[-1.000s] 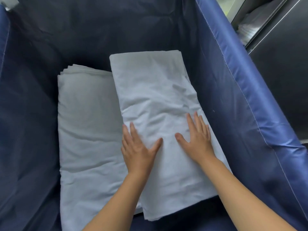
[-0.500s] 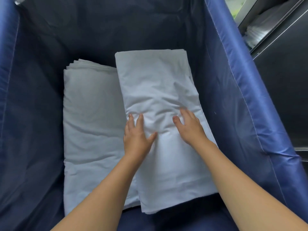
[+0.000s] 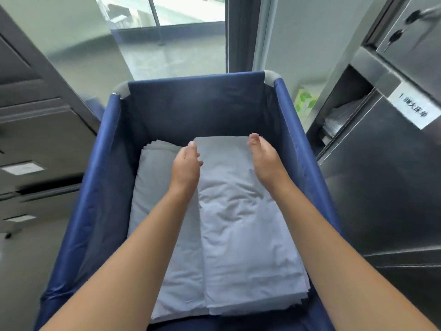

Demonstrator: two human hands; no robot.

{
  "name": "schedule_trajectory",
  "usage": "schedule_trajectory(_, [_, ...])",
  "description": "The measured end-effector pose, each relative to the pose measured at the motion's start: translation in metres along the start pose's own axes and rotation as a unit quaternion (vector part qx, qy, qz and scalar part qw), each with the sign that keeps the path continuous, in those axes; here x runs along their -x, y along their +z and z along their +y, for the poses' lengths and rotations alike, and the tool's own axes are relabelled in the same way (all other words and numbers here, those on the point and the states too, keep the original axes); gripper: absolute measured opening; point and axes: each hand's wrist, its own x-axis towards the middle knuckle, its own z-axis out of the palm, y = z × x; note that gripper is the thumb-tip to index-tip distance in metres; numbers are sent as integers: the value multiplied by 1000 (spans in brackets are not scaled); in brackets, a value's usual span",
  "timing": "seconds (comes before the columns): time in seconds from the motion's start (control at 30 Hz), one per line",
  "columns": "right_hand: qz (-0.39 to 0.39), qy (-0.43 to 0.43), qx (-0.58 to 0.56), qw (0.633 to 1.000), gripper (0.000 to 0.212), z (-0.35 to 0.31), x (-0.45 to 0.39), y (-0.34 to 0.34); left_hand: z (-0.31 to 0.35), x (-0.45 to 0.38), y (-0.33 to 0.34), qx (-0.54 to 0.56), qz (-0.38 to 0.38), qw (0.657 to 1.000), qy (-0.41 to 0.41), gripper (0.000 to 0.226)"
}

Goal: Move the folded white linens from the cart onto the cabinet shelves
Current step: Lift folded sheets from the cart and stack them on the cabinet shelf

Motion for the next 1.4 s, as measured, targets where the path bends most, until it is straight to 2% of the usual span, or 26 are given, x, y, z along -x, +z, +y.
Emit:
schedule_trajectory(0.13, [-20, -18, -41, 999, 51, -71, 22, -11, 72, 38, -24, 64, 7, 998, 16, 47])
schedule_trajectory(0.23, [-25, -27, -61, 997, 60, -123, 43, -16, 115, 68, -45, 102, 6, 995, 20, 49])
schedule_trajectory(0.4, [-26, -80, -77, 993, 64, -202, 83, -30, 182, 118, -72, 136, 1, 989, 64, 55])
schedule_trajectory(0.6, [-31, -147, -73, 986, 65, -268, 139, -41, 236, 173, -111, 167, -12, 977, 130, 57])
schedule_trajectory(0.73, [-21, -183, -71, 980, 63, -304, 182, -36, 259, 207, -130, 140, -33, 974, 173, 61])
schedule_trajectory(0.9, [5, -214, -55, 975, 61, -332, 227, -25, 274, 251, -150, 124, -83, 963, 225, 64])
schedule_trajectory(1.13, [68, -225, -62, 970, 65, -342, 280, -24, 284, 288, -185, 157, -138, 945, 250, 60])
schedule_trajectory(1.4, [183, -233, -83, 951, 66, -329, 359, -75, 285, 353, -152, 160, -233, 926, 251, 61])
